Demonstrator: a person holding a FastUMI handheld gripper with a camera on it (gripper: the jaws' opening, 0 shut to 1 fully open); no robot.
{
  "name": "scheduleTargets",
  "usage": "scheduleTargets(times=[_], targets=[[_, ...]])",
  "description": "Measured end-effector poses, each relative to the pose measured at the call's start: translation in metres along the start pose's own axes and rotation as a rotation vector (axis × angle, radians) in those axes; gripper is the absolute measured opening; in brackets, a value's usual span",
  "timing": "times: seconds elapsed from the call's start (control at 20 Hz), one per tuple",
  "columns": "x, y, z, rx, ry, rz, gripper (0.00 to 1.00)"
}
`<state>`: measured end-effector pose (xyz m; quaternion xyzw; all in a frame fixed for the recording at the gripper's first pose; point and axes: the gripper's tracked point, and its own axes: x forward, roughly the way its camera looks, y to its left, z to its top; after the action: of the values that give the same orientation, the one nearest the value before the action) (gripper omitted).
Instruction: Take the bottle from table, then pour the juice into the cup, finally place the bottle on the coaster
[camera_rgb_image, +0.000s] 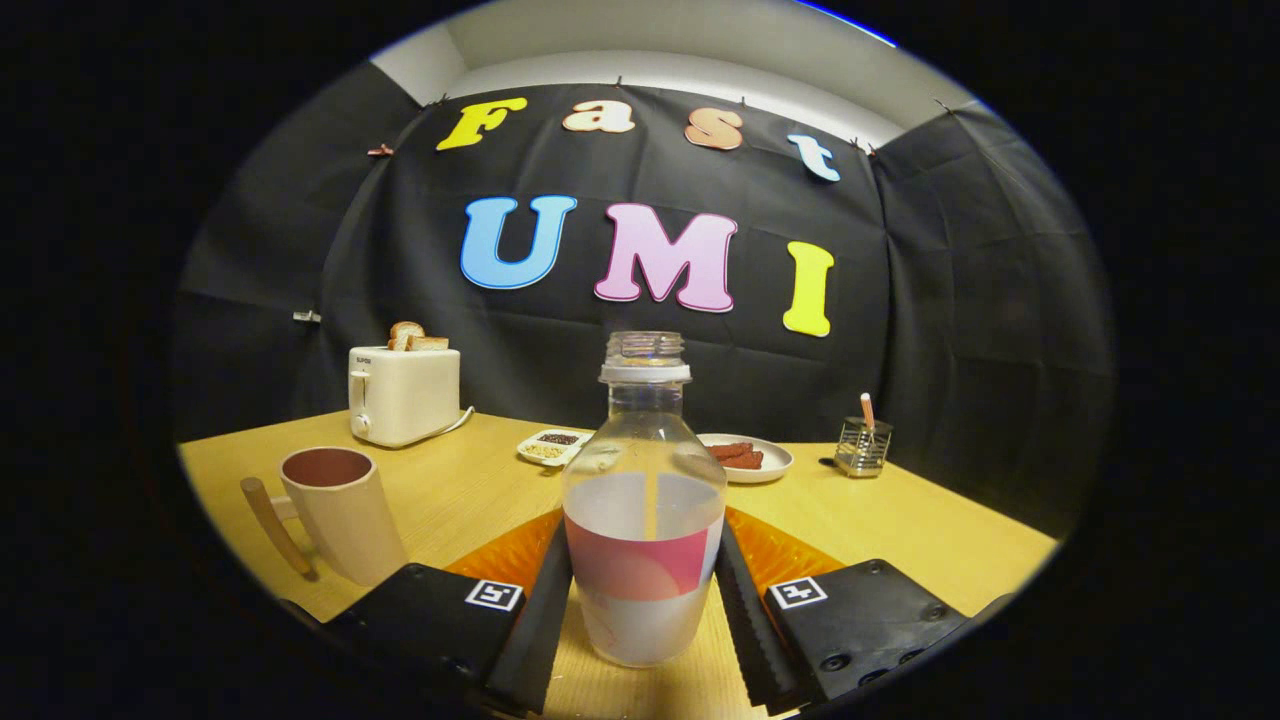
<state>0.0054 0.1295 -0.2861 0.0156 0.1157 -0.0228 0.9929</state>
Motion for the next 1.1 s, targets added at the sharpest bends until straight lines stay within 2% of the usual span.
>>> scheduleTargets(times=[0.1,0.3,0.65,1.1], targets=[[0.001,0.004,0.019,-0.044,0.006,0.029,0.73],[-0.002,-0.001,0.053,-0.172,0.048,0.010,0.73],[-0.012,0.034,0.106,-0.409,0.044,0.029,0.73],[-0.001,0.074,0.078,-0.833,0.071,0.085,0.72]])
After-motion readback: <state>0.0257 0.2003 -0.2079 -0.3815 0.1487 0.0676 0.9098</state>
